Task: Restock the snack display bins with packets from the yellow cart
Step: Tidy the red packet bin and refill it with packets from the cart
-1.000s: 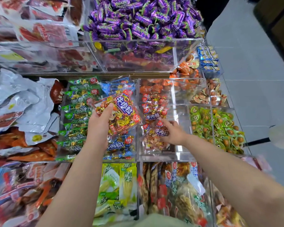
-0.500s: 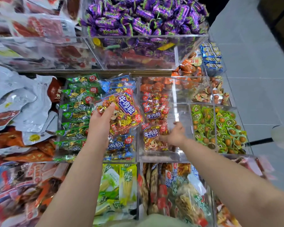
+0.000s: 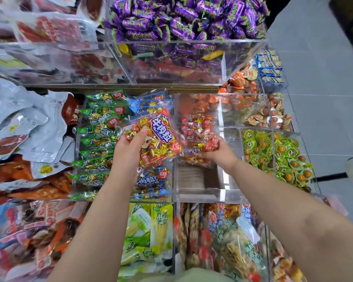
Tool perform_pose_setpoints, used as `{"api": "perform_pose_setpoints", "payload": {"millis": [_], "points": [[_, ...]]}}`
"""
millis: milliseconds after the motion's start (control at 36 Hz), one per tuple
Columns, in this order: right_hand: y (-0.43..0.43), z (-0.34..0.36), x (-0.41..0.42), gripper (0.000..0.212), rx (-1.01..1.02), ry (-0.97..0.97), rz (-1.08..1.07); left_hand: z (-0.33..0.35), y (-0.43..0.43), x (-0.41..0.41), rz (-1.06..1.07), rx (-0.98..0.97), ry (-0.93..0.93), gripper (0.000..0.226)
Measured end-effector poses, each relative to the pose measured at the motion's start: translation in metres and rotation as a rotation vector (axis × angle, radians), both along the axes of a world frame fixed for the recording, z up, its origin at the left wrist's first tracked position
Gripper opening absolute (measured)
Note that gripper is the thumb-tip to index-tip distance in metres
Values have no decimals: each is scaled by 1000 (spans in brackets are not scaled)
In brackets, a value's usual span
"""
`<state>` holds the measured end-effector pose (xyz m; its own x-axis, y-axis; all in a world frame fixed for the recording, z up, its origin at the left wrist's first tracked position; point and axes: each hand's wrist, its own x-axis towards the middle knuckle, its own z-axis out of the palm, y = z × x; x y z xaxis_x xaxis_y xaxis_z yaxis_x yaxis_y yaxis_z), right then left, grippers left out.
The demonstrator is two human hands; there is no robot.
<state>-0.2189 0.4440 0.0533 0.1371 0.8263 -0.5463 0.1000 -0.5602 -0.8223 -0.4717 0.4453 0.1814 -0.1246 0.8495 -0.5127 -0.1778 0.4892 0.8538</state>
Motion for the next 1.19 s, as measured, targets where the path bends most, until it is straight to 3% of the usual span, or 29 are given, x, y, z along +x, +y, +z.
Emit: {"api": "perform_pose_setpoints", "payload": {"millis": [56,167,417,611,722,806,861,917,944,1028,1194], "points": [[2,-3,-4,78,-9,-156,37,-2,1,-1,-34,10,7,58],[-7,-9,-4,122,-222,-351,101,-3,1,-5,-77,28,10,16],[-18,-8,0,114,-214,-112,-1,6,-3,-2,-158,75,-49,9],[-25,0,7,125,-282,-195,29,12,-10,5,-205,114,-99,7],[-31,26,6,110,-275,-281,50,16,-13,9,-276,114,-130,13],[-38,60,0,53,-30,-234,-111,16,-15,15,-345,100,-103,30],[-42,88,-6,23,99,72,-225,14,-16,20,-372,108,-27,16],[-45,109,-12,19,94,449,-158,14,-17,28,-409,129,34,7],[-46,115,-16,26,72,526,-60,14,-17,32,-442,137,54,8],[-50,116,-24,54,29,406,190,17,-18,45,-515,202,147,5],[-43,112,12,50,54,-100,155,24,-14,37,-295,391,499,20]]}}
